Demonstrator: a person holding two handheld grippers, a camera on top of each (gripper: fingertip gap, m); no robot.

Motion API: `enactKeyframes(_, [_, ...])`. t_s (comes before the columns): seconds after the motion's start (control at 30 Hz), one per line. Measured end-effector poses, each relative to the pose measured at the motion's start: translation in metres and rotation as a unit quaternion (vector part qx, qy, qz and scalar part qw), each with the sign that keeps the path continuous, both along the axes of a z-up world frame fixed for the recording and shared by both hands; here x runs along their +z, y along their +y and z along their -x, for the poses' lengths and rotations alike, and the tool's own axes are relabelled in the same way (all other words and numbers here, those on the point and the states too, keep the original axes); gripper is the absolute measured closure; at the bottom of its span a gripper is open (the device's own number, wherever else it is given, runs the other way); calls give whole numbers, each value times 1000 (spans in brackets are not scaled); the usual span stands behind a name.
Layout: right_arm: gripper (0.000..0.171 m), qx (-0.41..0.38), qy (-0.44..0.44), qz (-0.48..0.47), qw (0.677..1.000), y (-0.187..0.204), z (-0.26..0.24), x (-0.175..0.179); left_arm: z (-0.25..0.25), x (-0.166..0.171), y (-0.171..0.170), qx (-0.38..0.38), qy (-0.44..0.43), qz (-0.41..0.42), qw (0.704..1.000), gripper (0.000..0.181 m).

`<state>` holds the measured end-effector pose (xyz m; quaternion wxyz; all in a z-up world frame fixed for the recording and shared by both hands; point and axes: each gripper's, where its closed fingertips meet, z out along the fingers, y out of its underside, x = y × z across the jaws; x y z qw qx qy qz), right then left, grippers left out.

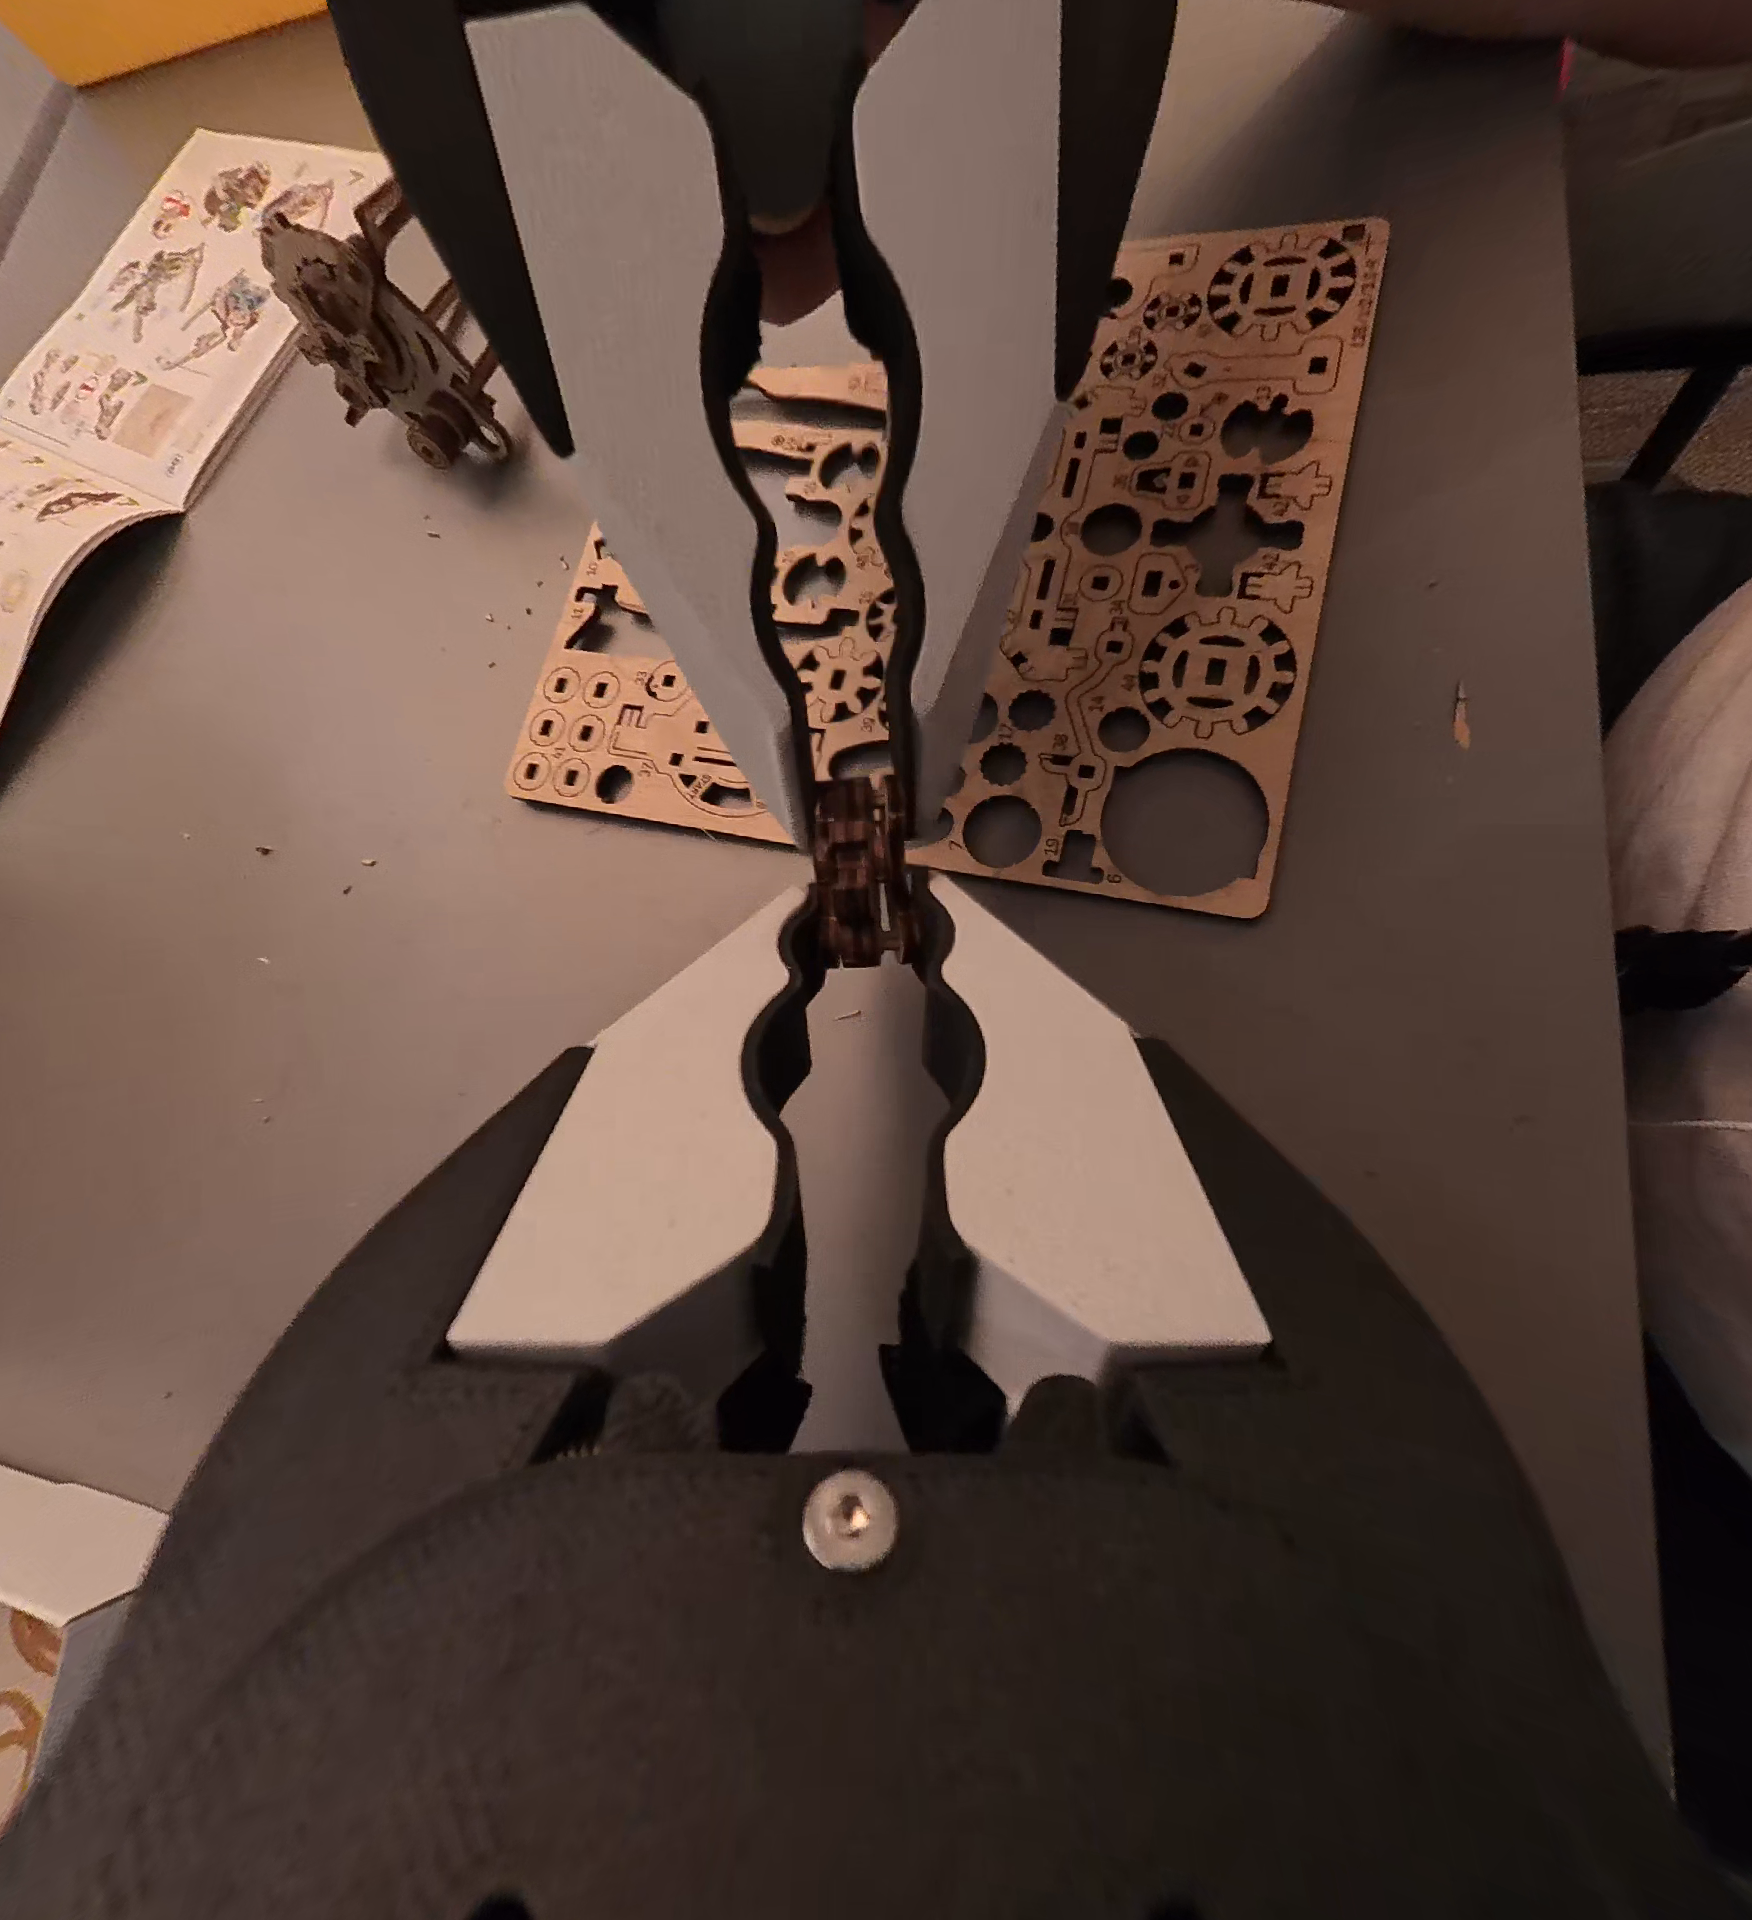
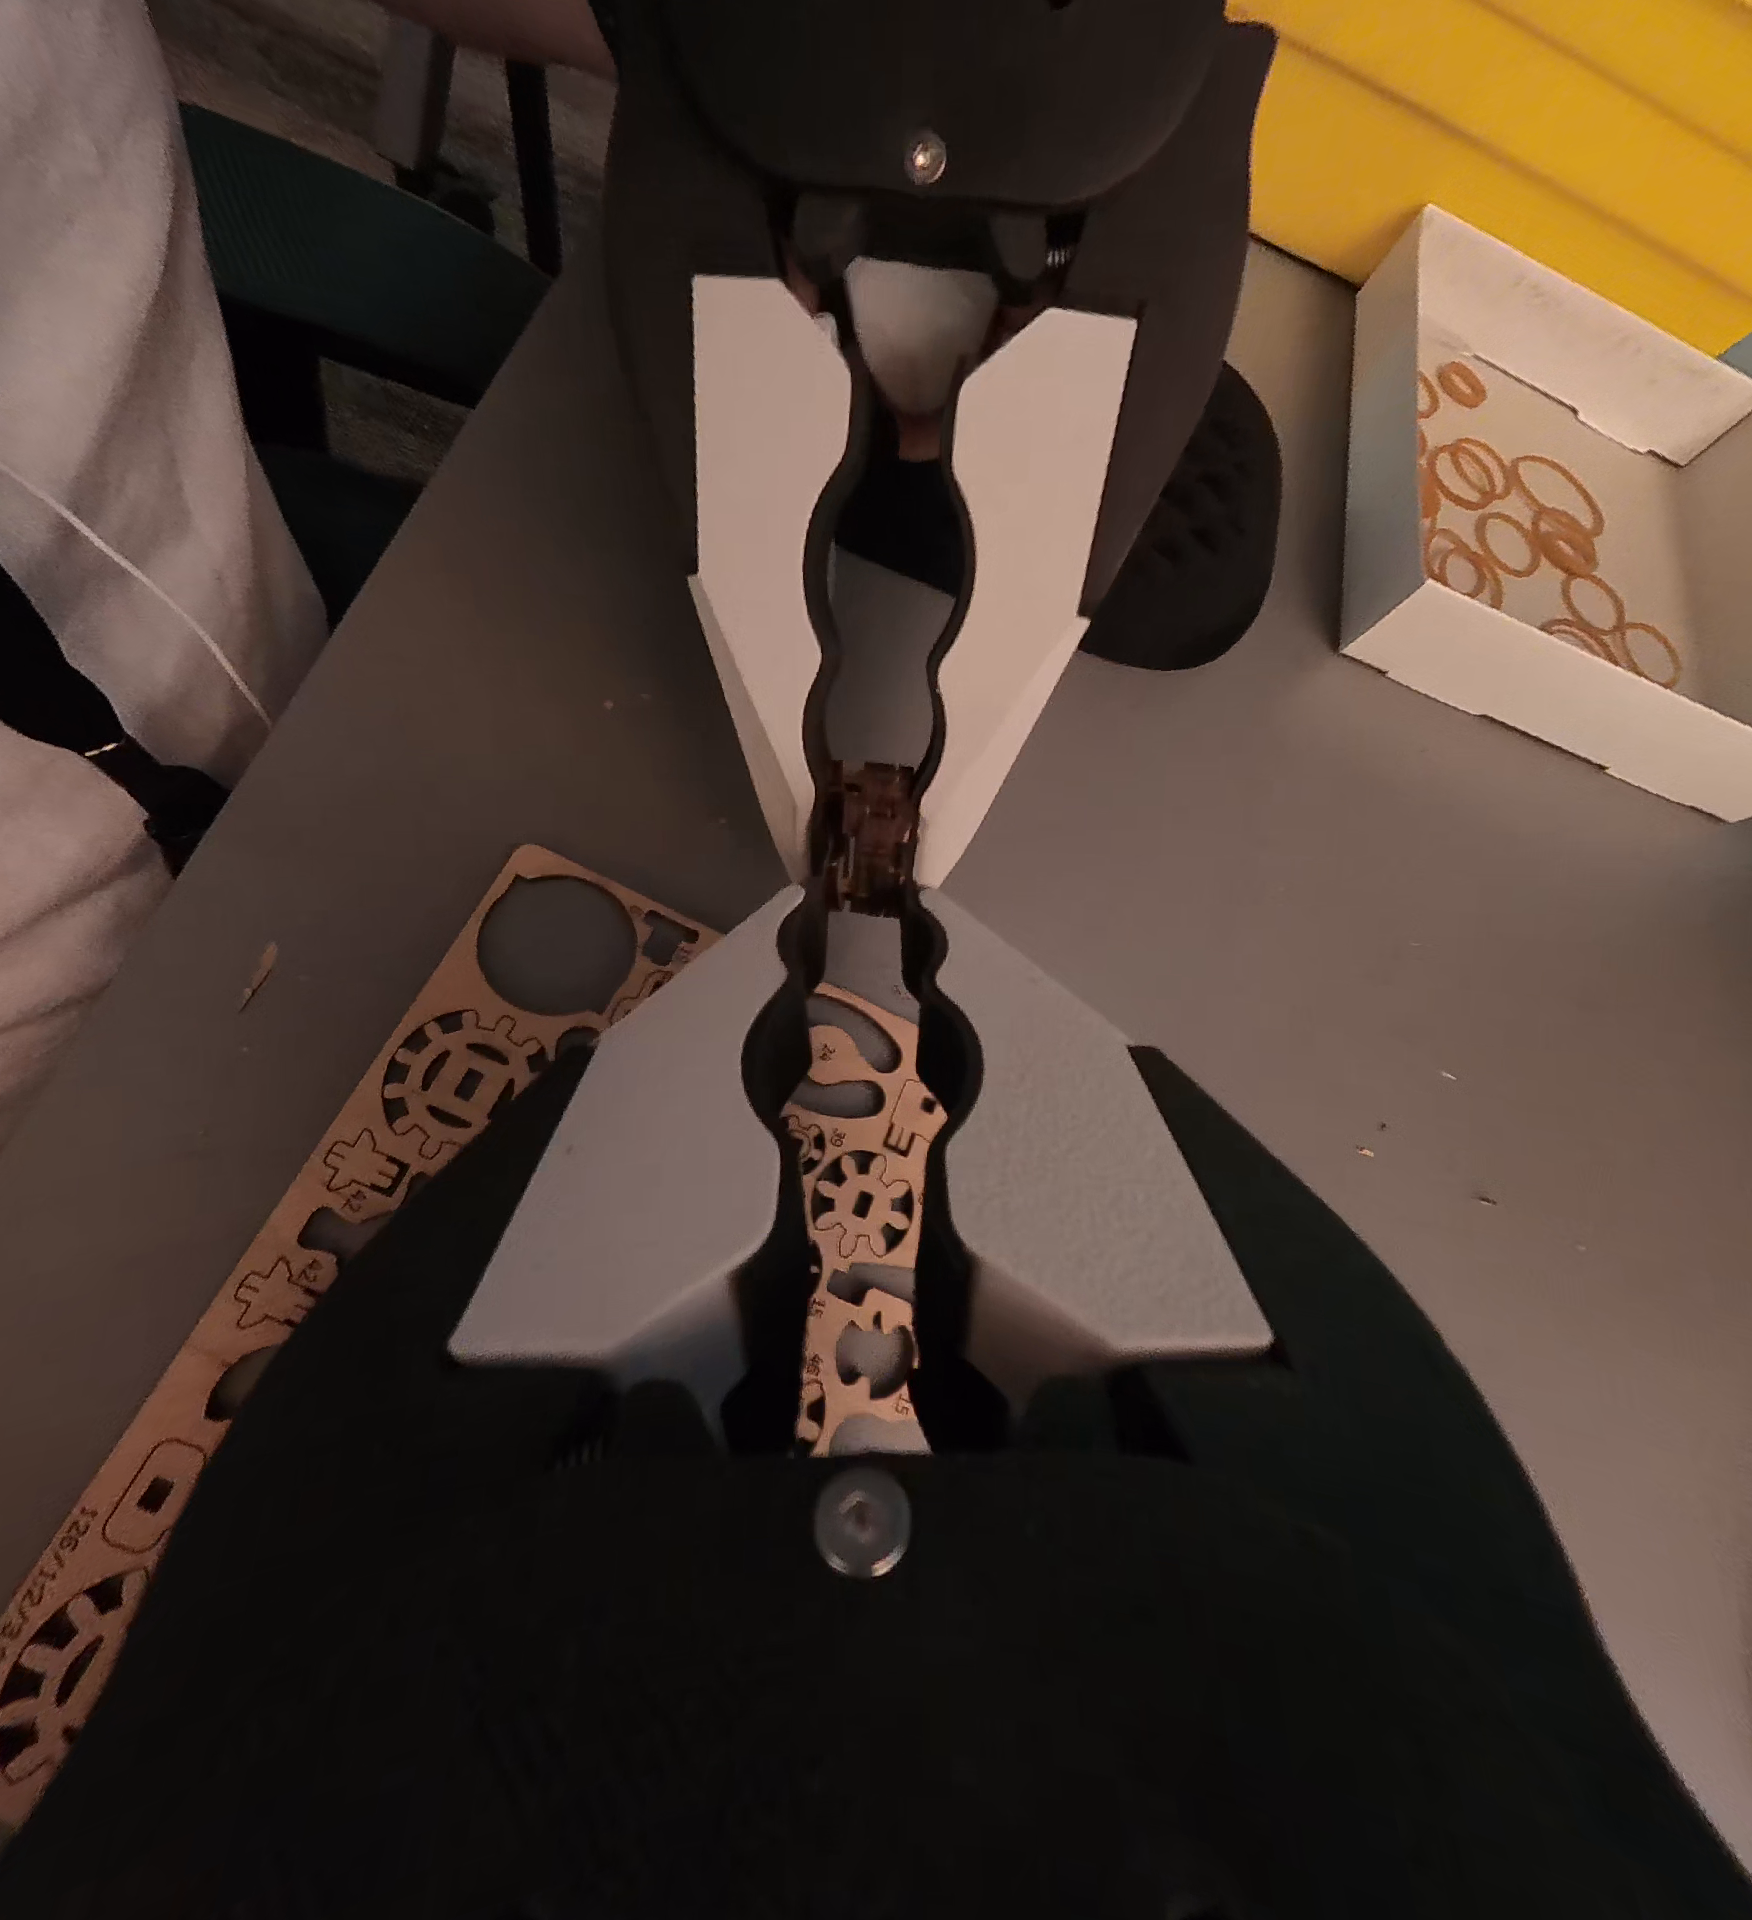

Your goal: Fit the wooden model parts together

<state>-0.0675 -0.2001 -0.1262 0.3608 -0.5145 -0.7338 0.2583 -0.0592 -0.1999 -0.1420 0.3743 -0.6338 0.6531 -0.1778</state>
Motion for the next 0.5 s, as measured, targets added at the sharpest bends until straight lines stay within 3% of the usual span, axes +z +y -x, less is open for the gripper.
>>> enactKeyframes(0.4, [158,-13,8,8,1000,6,-1,1,-1,4,6,30,-21,16,999,167])
enactKeyframes(0.5, [158,-15,13,9,1000,7,-3,3,1,9,10,44,-37,19,998,158])
